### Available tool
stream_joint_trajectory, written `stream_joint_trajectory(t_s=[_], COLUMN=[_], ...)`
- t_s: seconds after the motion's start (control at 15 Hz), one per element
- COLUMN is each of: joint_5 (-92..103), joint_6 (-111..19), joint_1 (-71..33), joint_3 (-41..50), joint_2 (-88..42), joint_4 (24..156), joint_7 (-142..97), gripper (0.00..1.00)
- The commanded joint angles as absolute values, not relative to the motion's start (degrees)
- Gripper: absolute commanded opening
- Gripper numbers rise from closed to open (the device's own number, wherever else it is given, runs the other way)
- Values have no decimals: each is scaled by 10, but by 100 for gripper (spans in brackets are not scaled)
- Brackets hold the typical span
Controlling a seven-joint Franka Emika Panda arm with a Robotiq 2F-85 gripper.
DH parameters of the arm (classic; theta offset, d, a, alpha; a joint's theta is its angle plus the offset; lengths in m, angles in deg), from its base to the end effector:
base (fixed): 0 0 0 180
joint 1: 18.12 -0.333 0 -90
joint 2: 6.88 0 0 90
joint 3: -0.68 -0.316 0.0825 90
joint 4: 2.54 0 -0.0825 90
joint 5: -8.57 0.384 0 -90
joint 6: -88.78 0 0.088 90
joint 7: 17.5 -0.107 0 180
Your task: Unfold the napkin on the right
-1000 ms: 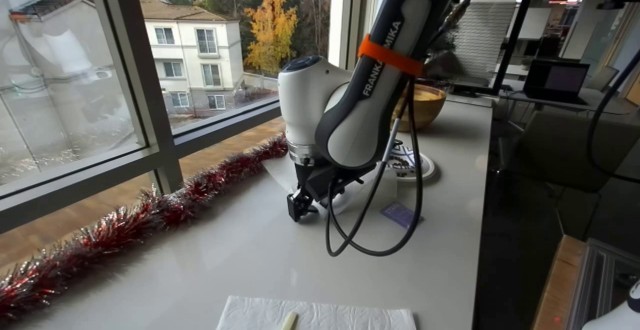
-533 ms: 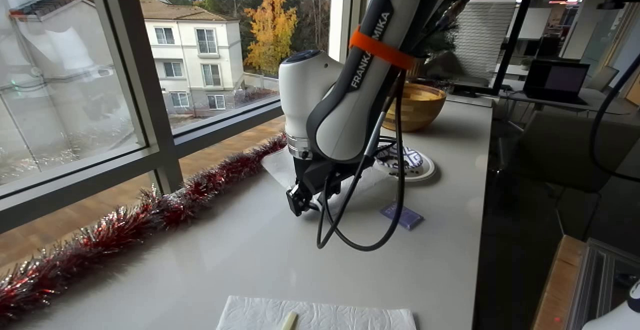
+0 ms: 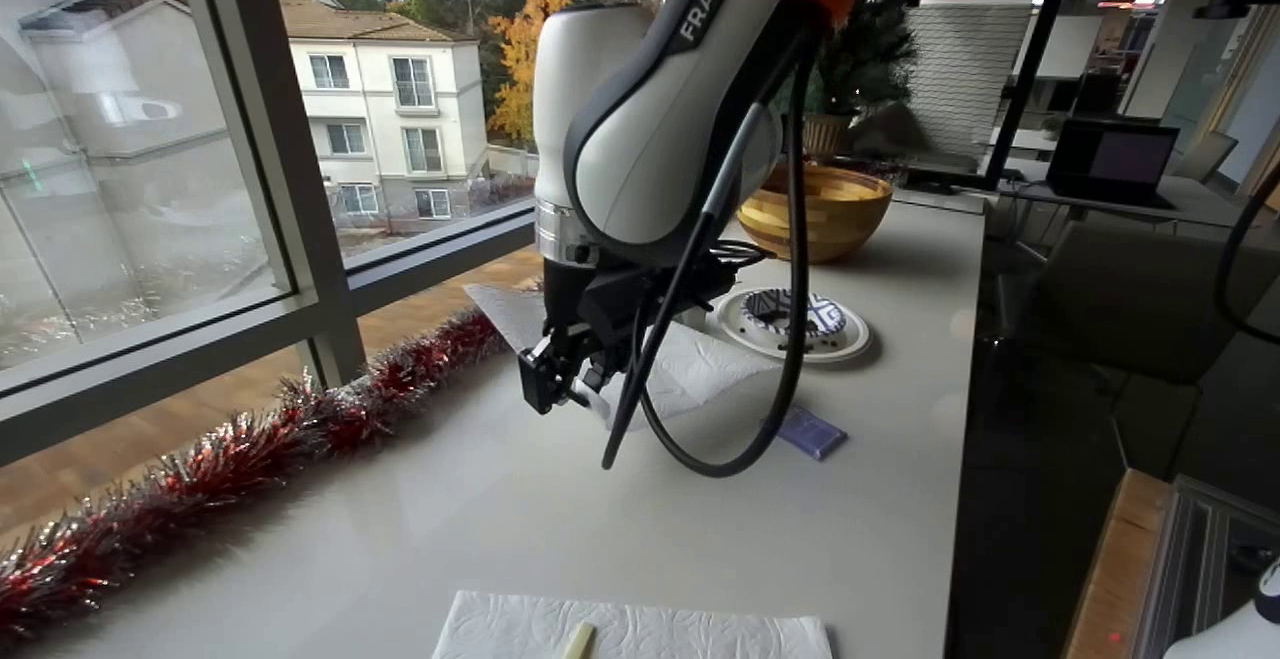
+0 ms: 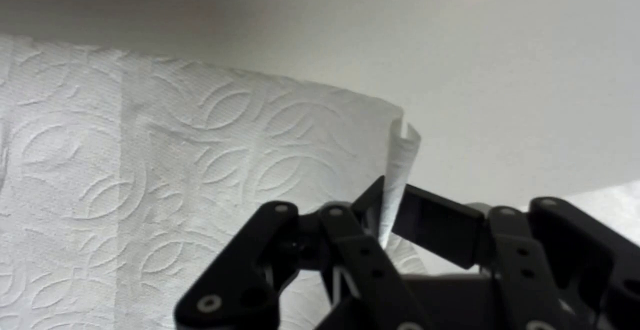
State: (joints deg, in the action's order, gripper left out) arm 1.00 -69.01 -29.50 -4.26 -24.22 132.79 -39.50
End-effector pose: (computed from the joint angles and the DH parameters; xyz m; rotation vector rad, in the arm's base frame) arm 0.4968 0.1523 0.2086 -3.1361 -0.0249 -0.1514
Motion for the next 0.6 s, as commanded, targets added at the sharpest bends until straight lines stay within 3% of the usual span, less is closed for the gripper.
stream_joint_trajectory(t_s=[0.0, 0.53], joint_5=[144, 400], joint_6=[-683, -629], joint_1=[-258, -229], joint_3=[-129, -258], joint_2=[-194, -170], joint_4=[1370, 1372], joint_7=[-257, 6], gripper=[4, 4])
